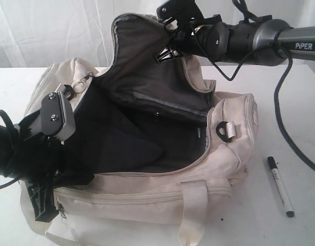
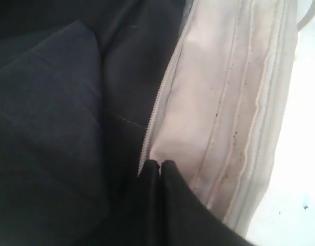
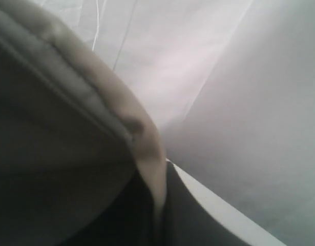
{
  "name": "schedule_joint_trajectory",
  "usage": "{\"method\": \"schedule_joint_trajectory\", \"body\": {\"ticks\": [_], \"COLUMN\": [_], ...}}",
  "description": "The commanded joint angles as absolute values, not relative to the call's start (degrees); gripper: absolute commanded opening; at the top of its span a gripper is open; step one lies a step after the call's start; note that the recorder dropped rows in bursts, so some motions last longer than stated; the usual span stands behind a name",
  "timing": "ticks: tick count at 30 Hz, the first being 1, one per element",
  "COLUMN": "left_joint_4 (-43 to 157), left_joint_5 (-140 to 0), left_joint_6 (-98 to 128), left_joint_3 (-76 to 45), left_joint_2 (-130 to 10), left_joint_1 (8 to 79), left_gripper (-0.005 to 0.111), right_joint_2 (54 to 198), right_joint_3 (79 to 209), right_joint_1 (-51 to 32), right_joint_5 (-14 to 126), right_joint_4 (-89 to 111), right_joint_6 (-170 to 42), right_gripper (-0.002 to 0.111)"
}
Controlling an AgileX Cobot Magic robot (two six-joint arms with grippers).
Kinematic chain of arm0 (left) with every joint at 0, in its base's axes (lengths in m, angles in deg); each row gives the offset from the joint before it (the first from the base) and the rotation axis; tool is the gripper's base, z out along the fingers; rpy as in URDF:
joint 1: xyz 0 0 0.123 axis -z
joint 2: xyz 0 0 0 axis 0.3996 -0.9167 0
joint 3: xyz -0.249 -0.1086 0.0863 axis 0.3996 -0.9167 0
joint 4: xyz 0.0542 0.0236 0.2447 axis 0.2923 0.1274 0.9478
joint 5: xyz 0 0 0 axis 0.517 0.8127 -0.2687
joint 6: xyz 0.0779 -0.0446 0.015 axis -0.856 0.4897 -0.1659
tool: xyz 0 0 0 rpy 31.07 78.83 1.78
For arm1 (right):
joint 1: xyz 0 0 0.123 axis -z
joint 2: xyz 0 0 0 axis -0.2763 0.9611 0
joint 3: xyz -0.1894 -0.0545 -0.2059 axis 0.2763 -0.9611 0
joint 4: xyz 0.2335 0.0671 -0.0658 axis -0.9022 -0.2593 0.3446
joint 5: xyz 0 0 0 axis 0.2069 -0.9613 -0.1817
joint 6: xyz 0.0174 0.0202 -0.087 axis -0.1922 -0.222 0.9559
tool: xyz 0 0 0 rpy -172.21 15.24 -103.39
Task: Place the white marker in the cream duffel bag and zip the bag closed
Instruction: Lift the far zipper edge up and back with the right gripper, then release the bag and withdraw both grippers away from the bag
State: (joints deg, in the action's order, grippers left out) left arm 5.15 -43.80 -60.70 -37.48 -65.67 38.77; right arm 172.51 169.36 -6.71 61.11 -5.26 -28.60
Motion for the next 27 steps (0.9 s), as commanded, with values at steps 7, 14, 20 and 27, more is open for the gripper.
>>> {"method": "schedule_joint_trajectory", "body": {"ticks": [7,14,20,27], "left_joint_4": [4.58,4.58,4.58,4.58], "left_joint_5": [-41.96,-41.75,-41.75,-41.76], "left_joint_6": [-60.14,-60.14,-60.14,-60.01], "left_joint_3": [-37.78,-37.78,-37.78,-37.78], "left_joint_2": [-65.74,-65.74,-65.74,-65.74], "left_joint_1": [38.53,38.53,38.53,38.53], "left_gripper": [0.0,0.0,0.0,0.0], "right_joint_2": [174.87,174.34,172.16,172.5], "right_joint_3": [169.96,169.96,169.96,169.96], "right_joint_1": [-5.64,-5.64,-4.76,-0.93], "right_joint_5": [63.35,61.14,58.13,61.43], "right_joint_4": [-5.69,-5.93,-10.3,-17.44], "right_joint_6": [-29.17,-29.17,-29.17,-29.17], "right_gripper": [0.0,0.0,0.0,0.0]}}
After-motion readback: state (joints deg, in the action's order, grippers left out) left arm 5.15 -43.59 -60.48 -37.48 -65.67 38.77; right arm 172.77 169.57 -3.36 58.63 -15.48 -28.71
